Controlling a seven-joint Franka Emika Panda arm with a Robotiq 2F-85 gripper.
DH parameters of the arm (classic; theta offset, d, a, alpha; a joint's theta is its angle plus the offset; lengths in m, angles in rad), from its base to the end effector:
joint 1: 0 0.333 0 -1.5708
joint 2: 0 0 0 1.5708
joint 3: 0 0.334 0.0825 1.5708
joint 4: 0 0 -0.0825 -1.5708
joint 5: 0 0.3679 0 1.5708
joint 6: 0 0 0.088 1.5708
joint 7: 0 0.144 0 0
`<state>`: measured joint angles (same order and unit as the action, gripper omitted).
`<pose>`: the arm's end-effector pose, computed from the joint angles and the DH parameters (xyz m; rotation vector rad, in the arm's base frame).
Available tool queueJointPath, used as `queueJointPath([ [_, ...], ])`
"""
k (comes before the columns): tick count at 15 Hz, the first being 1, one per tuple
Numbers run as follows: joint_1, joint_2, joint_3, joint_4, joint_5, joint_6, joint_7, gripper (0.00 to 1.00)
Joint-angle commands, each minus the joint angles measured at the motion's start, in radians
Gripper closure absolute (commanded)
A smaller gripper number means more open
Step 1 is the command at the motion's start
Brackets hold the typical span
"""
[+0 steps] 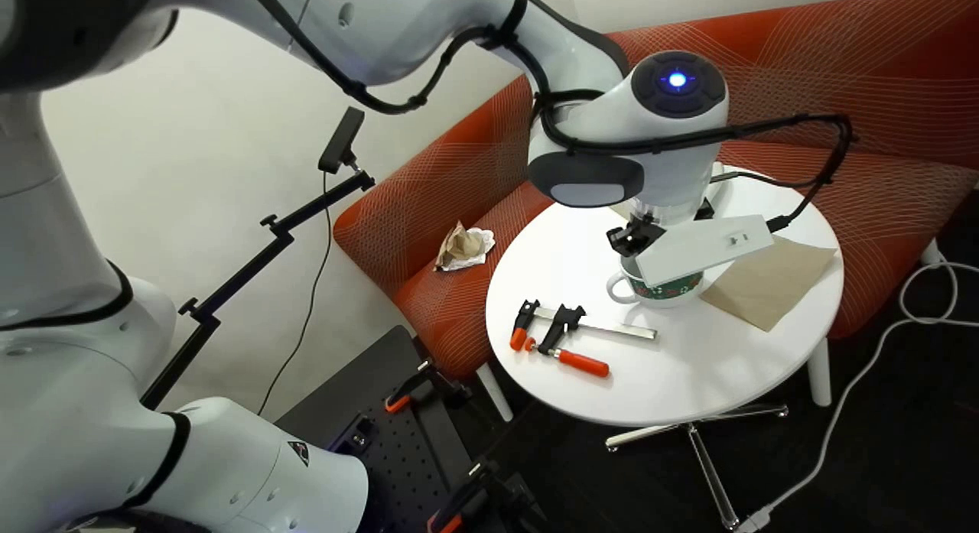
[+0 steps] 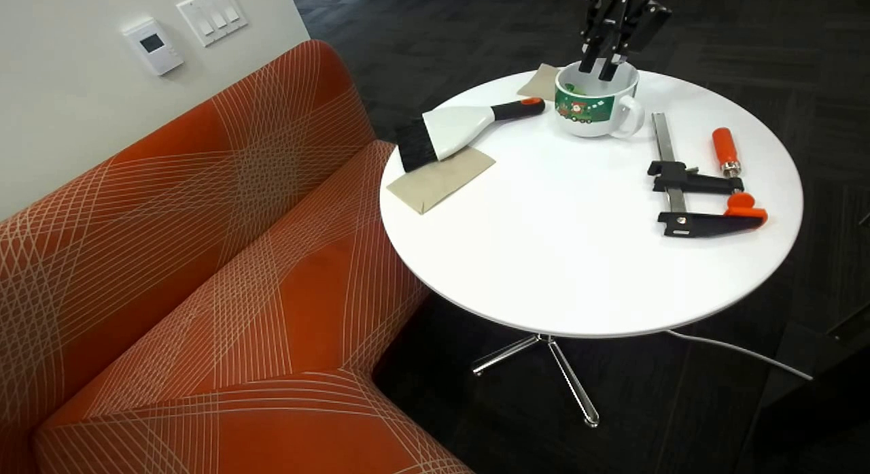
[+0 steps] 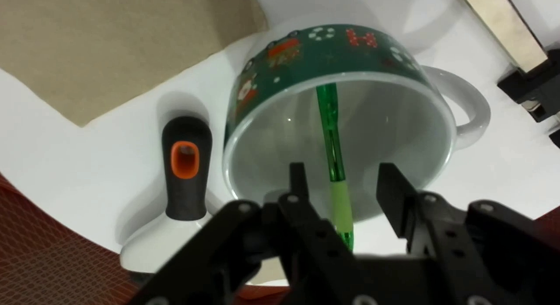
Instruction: Remove the green pen from the white bowl
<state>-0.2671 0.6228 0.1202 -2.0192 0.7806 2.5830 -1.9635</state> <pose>0.5852 -0.0841 0.1267 -2.3899 -1.4804 -0.5165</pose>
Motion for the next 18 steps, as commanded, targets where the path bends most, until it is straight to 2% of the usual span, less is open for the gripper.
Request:
queueJointPath([
  [1, -0.003, 0.045, 0.015, 0.038, -0.003, 0.025, -0.011, 0.52],
  [10, 0.002, 0.117, 0.026, 0.104, -0.035, 0.018, 0.007, 0.51],
  [11, 0.002, 0.122, 0.029, 0.108, -0.039, 0.017, 0.009, 0.56],
  [12, 0.002, 0.125, 0.032, 0.112, -0.043, 0.016, 0.009, 0.76],
  [13, 0.002, 0.126, 0.034, 0.114, -0.046, 0.014, 0.010, 0.79],
  [15, 0.001, 0.115, 0.035, 0.102, -0.054, 0.013, 0.015, 0.95],
  [16, -0.002, 0.102, 0.035, 0.089, -0.053, 0.016, 0.016, 1.00],
  [18, -0.008, 0.065, 0.036, 0.055, -0.048, 0.015, 0.015, 0.99],
])
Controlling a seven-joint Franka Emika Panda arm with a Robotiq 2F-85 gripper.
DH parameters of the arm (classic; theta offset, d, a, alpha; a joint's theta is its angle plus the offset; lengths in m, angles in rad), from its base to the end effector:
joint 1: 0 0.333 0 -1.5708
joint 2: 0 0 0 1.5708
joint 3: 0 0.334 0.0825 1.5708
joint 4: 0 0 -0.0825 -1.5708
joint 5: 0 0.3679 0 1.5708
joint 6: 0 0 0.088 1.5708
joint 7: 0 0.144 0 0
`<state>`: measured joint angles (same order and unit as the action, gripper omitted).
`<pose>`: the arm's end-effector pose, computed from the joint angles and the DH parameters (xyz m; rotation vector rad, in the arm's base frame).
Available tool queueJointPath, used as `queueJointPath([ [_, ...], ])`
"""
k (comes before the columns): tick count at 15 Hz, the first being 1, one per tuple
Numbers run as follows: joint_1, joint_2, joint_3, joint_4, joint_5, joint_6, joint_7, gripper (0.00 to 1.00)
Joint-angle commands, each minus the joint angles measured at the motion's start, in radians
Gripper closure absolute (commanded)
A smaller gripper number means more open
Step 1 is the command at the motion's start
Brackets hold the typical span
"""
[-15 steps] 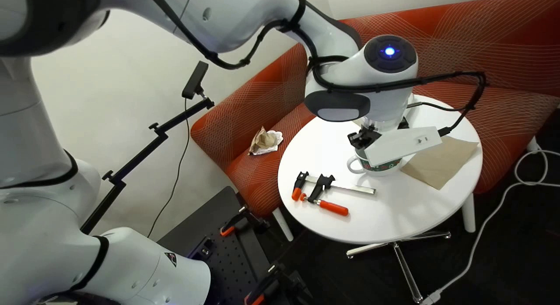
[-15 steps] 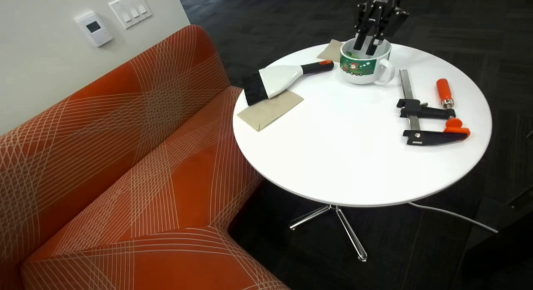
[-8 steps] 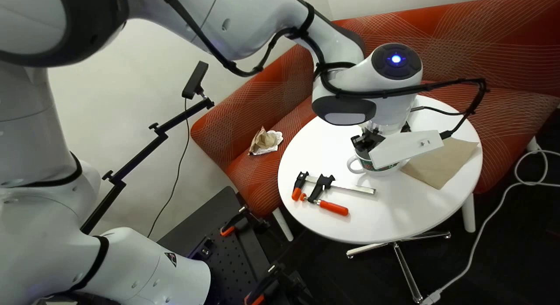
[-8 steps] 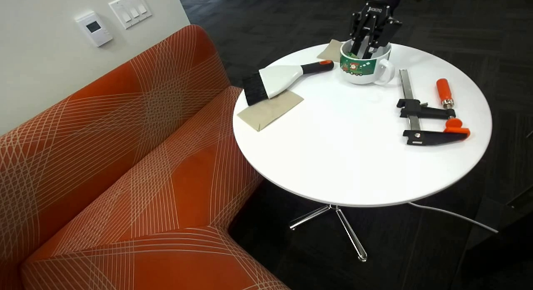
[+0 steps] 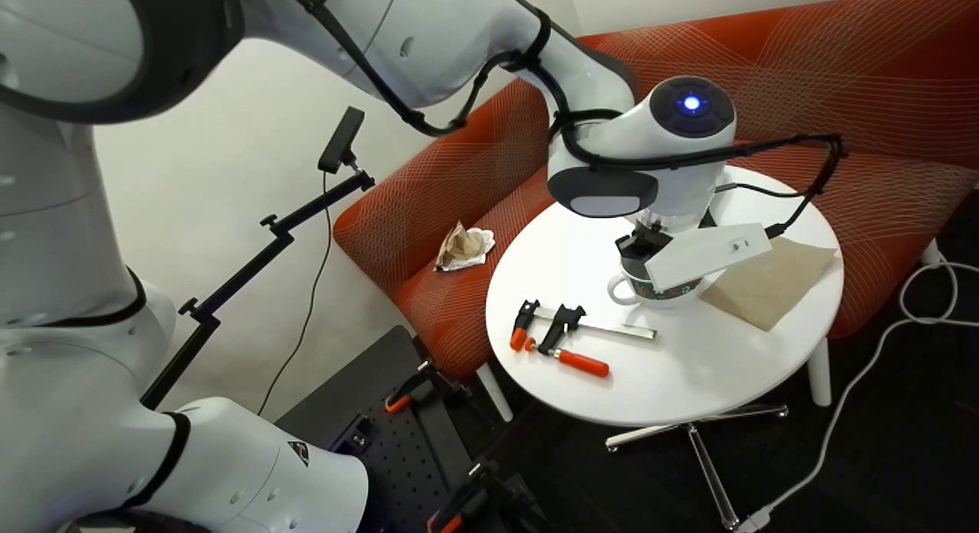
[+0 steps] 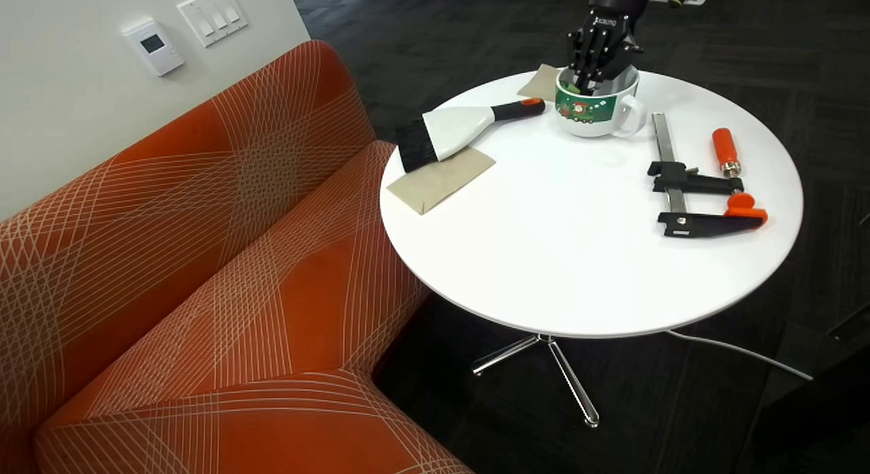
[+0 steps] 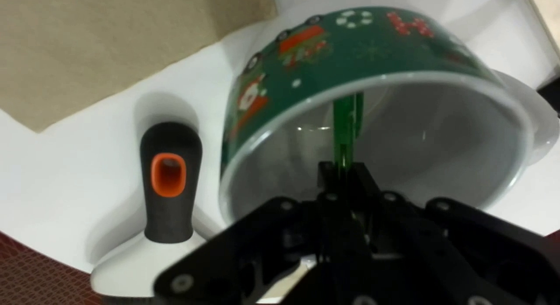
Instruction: Remove the green pen from the white bowl
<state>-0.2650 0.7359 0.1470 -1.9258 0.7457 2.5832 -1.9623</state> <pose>0.6031 -0.0693 0.0912 -2.3393 -1.5155 -0.4981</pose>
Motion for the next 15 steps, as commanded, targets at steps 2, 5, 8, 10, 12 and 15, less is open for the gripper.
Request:
queueJointPath([
  [2, -0.014, -0.099, 0.009, -0.084, -0.004, 0.024, 0.014, 0.97],
  [5, -0.012, -0.189, 0.006, -0.152, 0.005, 0.028, 0.018, 0.97],
  [8, 0.005, -0.298, -0.005, -0.233, 0.003, 0.025, 0.034, 0.97],
  [10, 0.028, -0.363, -0.008, -0.282, -0.006, 0.023, 0.037, 0.97],
  [12, 0.060, -0.415, -0.010, -0.322, -0.019, 0.029, 0.042, 0.97],
  [15, 0.123, -0.458, -0.008, -0.357, -0.050, 0.029, 0.061, 0.97],
])
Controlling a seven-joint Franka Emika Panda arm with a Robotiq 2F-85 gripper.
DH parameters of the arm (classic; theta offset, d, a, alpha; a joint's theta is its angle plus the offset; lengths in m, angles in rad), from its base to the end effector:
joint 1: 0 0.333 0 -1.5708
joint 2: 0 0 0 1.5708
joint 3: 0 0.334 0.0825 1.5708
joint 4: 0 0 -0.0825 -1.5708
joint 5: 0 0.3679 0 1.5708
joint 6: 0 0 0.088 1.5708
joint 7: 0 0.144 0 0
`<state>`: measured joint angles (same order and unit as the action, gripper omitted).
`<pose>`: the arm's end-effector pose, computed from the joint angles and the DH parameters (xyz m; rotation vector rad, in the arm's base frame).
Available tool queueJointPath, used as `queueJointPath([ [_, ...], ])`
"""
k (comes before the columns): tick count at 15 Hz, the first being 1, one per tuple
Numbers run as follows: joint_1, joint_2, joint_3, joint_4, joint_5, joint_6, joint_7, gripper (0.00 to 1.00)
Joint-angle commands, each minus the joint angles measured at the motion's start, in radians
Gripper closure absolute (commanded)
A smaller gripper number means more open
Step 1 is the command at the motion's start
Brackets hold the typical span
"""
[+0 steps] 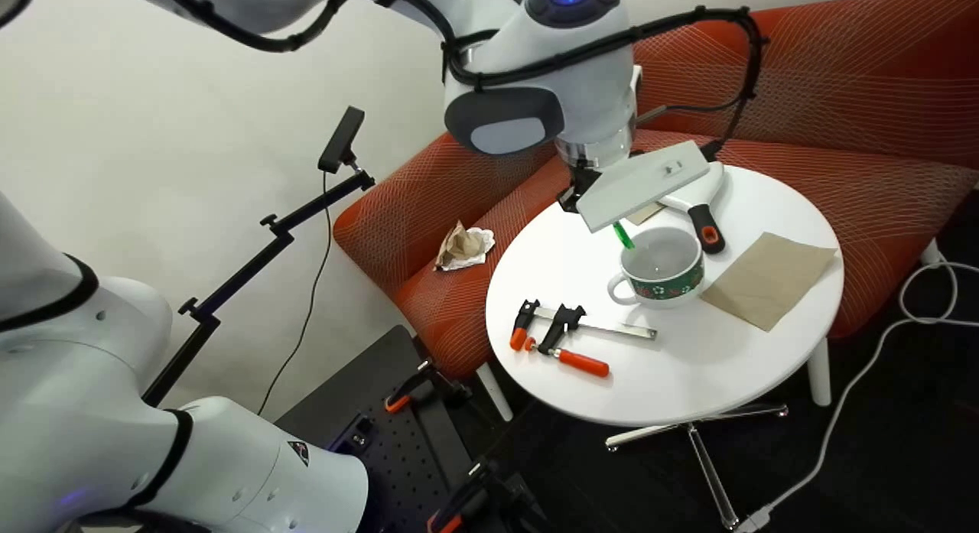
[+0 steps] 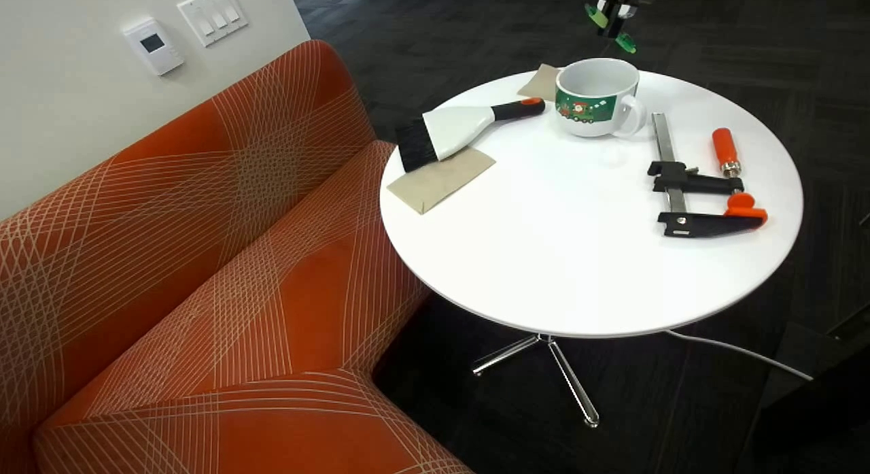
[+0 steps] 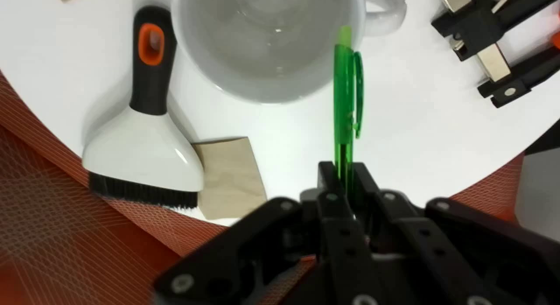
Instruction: Remove the green pen from the white bowl
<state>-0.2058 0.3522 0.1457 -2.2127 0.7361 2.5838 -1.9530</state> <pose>0.5530 -0.0312 0.2146 -2.3207 -1.6783 -0.5443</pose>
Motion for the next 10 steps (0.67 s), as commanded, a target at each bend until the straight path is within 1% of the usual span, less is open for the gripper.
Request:
queueJointPath([
  [1, 0.087, -0.079, -0.004, -0.075, -0.058, 0.027, 0.072, 0.97],
  [6, 0.184, -0.030, 0.010, -0.058, -0.209, 0.023, 0.213, 0.97],
  [8, 0.206, 0.003, 0.024, -0.041, -0.272, 0.018, 0.265, 0.97],
  [10, 0.214, 0.041, 0.047, -0.020, -0.315, 0.005, 0.287, 0.97],
])
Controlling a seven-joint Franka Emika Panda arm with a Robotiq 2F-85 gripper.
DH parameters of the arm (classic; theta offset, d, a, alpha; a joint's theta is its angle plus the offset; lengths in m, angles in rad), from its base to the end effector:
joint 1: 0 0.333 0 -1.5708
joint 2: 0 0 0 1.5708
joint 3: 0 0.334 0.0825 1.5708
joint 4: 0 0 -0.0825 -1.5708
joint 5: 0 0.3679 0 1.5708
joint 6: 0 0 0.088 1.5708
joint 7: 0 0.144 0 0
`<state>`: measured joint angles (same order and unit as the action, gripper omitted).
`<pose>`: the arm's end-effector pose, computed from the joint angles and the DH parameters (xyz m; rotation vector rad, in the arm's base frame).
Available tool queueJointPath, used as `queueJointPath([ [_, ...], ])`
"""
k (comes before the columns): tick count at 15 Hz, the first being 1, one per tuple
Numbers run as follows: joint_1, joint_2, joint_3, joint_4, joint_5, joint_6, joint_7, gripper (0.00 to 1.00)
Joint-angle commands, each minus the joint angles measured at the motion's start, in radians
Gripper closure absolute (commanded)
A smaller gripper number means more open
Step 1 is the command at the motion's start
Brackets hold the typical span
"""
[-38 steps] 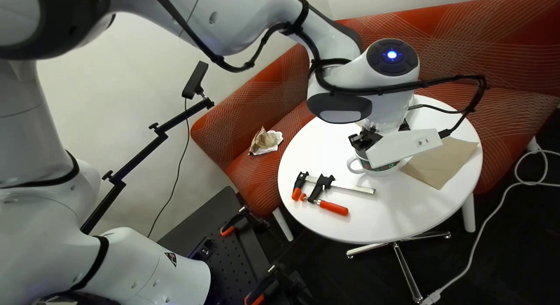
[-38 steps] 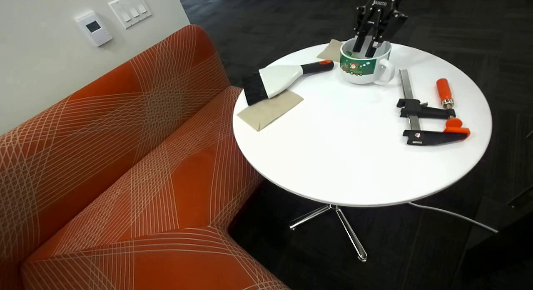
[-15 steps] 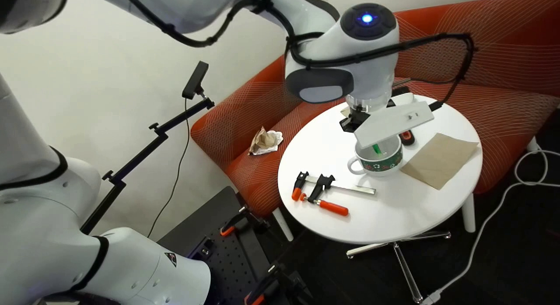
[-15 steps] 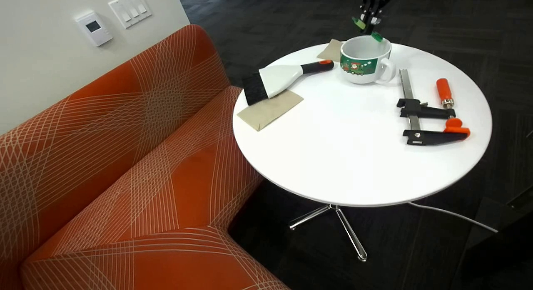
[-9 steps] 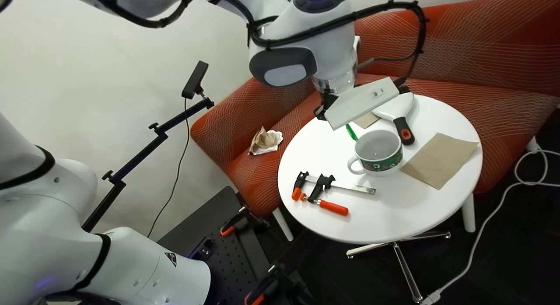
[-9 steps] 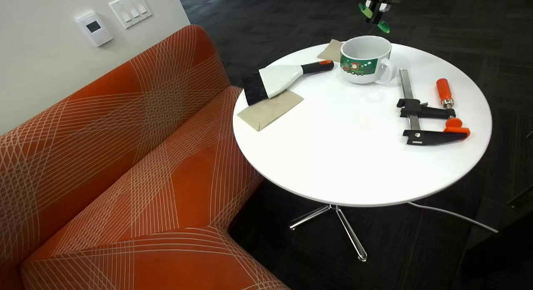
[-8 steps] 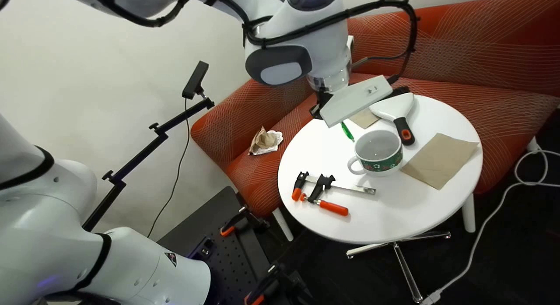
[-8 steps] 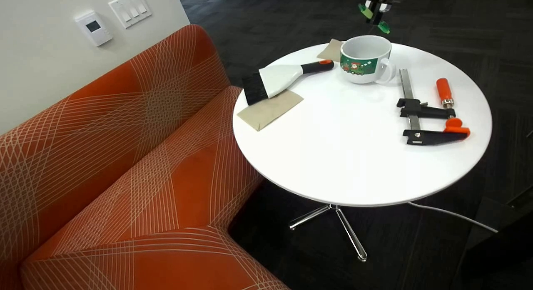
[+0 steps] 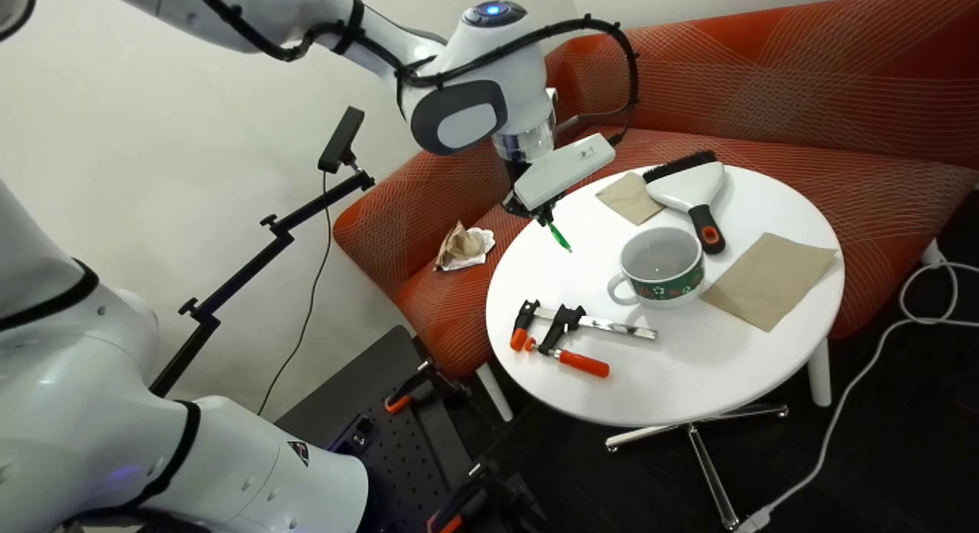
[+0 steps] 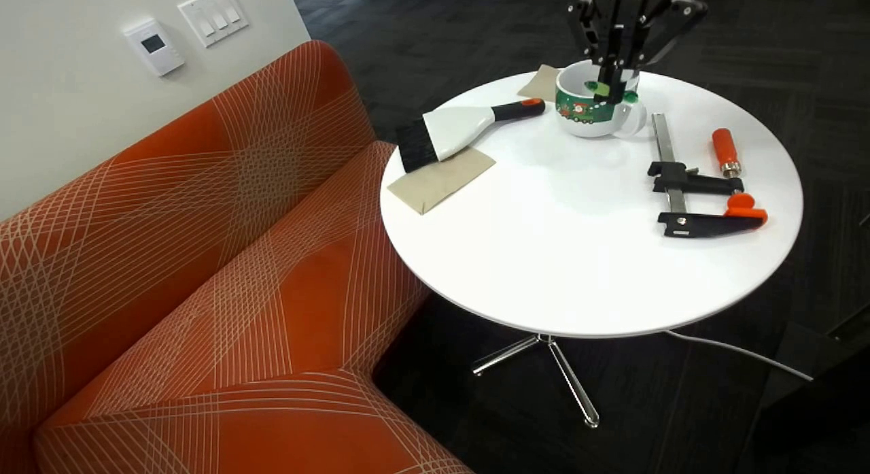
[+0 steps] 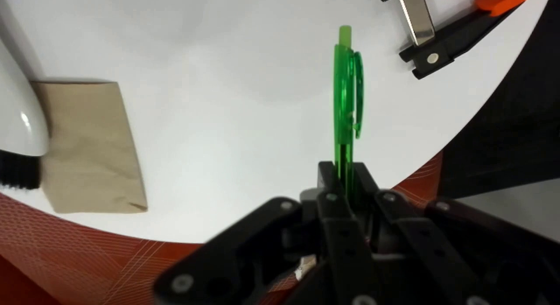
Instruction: Remove the green pen from the white bowl
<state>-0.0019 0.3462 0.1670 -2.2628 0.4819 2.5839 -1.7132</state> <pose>0.5262 0.0907 0.2007 -2.1592 -1.9206 -0.2785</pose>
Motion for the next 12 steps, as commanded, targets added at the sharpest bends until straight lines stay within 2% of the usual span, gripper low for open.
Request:
queueJointPath([
  [1, 0.009, 0.067, 0.043, 0.040, -0.073, 0.001, 0.050, 0.97],
  [6, 0.006, 0.174, 0.107, 0.106, -0.107, 0.010, 0.033, 0.97],
  [12, 0.055, 0.303, 0.090, 0.184, -0.259, 0.098, 0.098, 0.97],
])
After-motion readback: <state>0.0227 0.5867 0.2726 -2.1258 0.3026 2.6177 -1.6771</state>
